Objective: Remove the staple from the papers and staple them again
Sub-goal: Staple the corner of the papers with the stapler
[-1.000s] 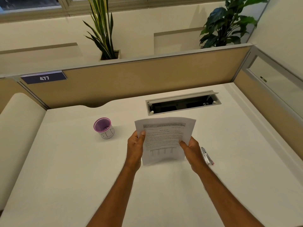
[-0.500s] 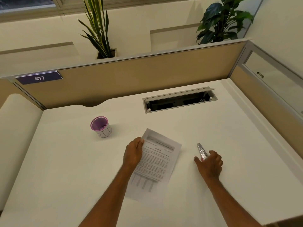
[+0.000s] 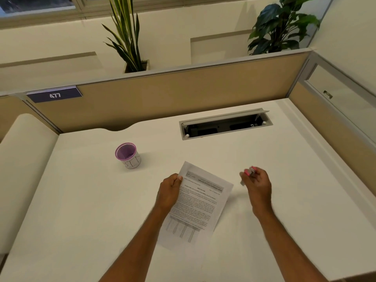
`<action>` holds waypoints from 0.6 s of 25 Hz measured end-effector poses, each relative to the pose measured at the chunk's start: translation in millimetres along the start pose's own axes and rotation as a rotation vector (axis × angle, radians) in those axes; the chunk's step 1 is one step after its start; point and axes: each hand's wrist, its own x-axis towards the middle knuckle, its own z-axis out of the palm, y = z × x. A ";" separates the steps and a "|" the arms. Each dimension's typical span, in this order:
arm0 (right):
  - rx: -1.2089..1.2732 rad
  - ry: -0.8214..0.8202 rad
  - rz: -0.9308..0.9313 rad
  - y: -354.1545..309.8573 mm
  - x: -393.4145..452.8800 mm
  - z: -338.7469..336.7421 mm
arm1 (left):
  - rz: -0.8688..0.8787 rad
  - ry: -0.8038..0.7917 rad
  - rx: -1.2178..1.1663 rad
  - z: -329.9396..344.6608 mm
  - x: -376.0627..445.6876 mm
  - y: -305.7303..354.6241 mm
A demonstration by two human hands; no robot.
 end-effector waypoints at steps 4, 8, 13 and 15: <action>-0.166 -0.313 -0.204 -60.4 -11.7 35.0 | 0.071 0.008 0.025 -2.7 -6.4 5.0; -0.610 -0.612 -0.495 -82.0 -11.5 64.9 | 0.181 0.002 0.116 -8.4 -13.3 12.1; -0.796 -0.728 -0.512 -79.4 -8.8 80.6 | 0.246 0.011 0.207 -13.5 -21.5 22.9; -0.838 -0.756 -0.517 -74.0 -8.5 82.6 | 0.276 0.016 0.232 -14.4 -22.8 23.5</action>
